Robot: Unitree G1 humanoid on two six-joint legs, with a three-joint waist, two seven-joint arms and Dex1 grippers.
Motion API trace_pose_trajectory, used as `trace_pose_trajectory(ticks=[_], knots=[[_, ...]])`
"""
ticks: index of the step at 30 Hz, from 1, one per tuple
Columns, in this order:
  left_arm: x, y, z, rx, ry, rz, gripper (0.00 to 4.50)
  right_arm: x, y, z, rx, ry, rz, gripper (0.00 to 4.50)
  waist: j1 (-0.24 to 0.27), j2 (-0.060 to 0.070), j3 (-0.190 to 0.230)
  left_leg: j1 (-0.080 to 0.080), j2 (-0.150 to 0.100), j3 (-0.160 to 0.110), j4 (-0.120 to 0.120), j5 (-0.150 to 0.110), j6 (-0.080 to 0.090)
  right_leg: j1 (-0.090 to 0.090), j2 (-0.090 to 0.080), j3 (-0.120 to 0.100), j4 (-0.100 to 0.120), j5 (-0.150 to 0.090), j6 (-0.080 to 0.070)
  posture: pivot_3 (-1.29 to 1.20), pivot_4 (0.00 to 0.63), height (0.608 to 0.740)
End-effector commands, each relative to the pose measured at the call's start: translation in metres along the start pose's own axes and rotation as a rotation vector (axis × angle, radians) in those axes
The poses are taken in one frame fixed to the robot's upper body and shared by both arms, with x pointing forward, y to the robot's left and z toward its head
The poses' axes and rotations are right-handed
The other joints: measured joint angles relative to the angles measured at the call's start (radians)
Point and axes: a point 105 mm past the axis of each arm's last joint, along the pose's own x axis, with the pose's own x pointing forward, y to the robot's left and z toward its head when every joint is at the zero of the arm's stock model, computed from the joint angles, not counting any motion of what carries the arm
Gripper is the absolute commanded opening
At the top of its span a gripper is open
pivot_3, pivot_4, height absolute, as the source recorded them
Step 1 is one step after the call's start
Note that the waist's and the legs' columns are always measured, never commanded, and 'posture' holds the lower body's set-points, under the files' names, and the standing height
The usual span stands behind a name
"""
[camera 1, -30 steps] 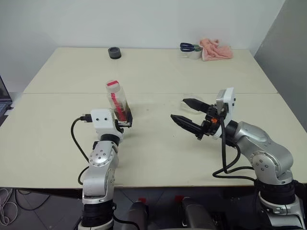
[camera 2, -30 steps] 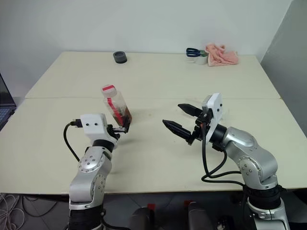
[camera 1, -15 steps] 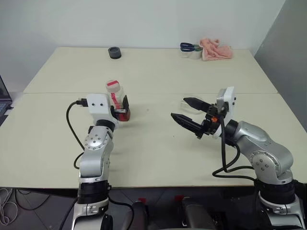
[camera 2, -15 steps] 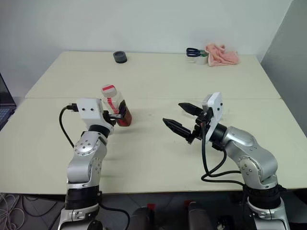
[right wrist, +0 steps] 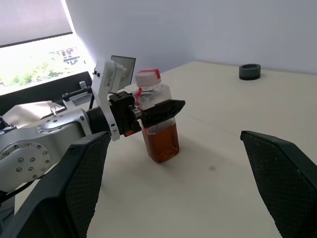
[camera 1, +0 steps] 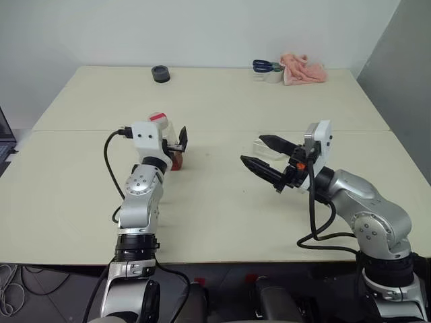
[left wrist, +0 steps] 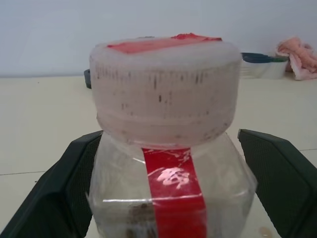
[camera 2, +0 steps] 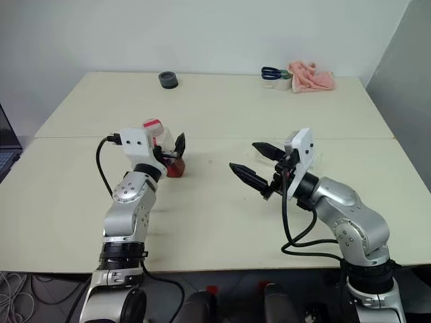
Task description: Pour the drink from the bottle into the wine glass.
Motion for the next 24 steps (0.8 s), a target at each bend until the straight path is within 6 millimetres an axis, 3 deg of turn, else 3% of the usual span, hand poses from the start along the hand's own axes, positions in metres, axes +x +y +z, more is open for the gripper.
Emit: trace_pose_trajectory(ticks=[1, 8, 16, 18, 24], knots=[[0.0025, 0.0029, 0.0182, 0.009, -0.072, 0.004, 4.48, -0.0036, 0.0051, 0.0138, -0.032, -0.047, 0.009, 4.5, 0.0, 0.0, 0.0, 0.0, 0.0, 0.0, 0.0, 0.0, 0.0, 0.0, 0.0, 0.0, 0.0, 0.0, 0.0, 0.0, 0.15, 0.74], [0.0019, 0.0056, 0.0195, 0.012, -0.083, 0.008, 4.48, -0.0038, 0.0041, 0.0143, -0.031, -0.048, 0.006, 4.5, 0.0, 0.0, 0.0, 0.0, 0.0, 0.0, 0.0, 0.0, 0.0, 0.0, 0.0, 0.0, 0.0, 0.0, 0.0, 0.0, 0.15, 0.74], [-0.0001, 0.0059, 0.0214, 0.0, -0.099, 0.009, 2.03, -0.004, 0.0025, 0.0135, -0.03, -0.047, -0.001, 4.5, 0.0, 0.0, 0.0, 0.0, 0.0, 0.0, 0.0, 0.0, 0.0, 0.0, 0.0, 0.0, 0.0, 0.0, 0.0, 0.0, 0.15, 0.74], [-0.0006, 0.0054, 0.0206, 0.0, -0.097, 0.008, 1.85, -0.0045, 0.0015, 0.0124, -0.03, -0.044, -0.005, 4.5, 0.0, 0.0, 0.0, 0.0, 0.0, 0.0, 0.0, 0.0, 0.0, 0.0, 0.0, 0.0, 0.0, 0.0, 0.0, 0.0, 0.15, 0.74], [0.0003, 0.0024, 0.0183, 0.013, -0.078, -0.002, 1.85, -0.0022, -0.0005, 0.0138, -0.048, -0.041, -0.015, 4.5, 0.0, 0.0, 0.0, 0.0, 0.0, 0.0, 0.0, 0.0, 0.0, 0.0, 0.0, 0.0, 0.0, 0.0, 0.0, 0.0, 0.15, 0.74]])
